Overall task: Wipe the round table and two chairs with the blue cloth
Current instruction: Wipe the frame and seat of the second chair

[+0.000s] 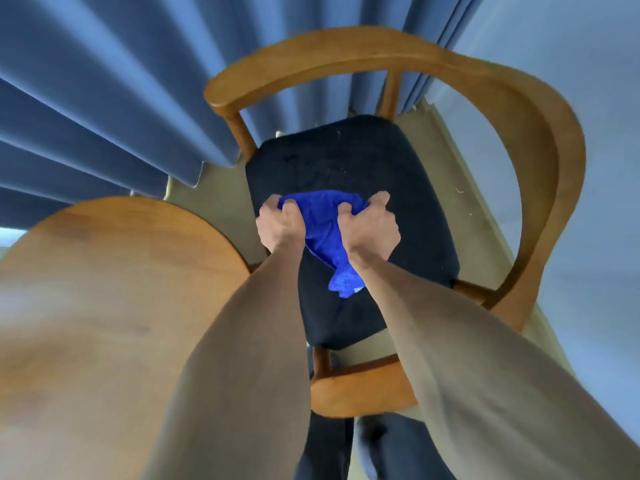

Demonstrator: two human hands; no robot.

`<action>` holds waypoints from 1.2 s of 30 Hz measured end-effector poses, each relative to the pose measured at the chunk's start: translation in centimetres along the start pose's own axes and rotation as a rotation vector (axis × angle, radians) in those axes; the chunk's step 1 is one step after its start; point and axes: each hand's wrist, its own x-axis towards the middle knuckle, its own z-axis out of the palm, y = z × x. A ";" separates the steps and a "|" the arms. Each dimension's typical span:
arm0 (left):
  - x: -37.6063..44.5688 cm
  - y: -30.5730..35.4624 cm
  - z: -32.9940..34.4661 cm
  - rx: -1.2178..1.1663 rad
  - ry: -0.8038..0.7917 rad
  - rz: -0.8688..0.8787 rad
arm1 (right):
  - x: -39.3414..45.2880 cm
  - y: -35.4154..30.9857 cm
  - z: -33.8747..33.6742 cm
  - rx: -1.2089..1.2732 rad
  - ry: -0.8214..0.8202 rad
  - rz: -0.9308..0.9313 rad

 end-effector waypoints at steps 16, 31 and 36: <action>11.8 5.3 5.0 0.550 -0.092 -0.081 | 13.4 -5.7 4.5 -0.421 -0.254 -0.521; 11.3 1.6 11.4 0.605 -0.195 0.280 | 17.1 -2.9 10.7 -0.398 -0.322 -0.637; 12.0 2.8 11.0 0.439 -0.083 0.246 | 18.0 -2.7 10.5 -0.330 -0.326 -0.657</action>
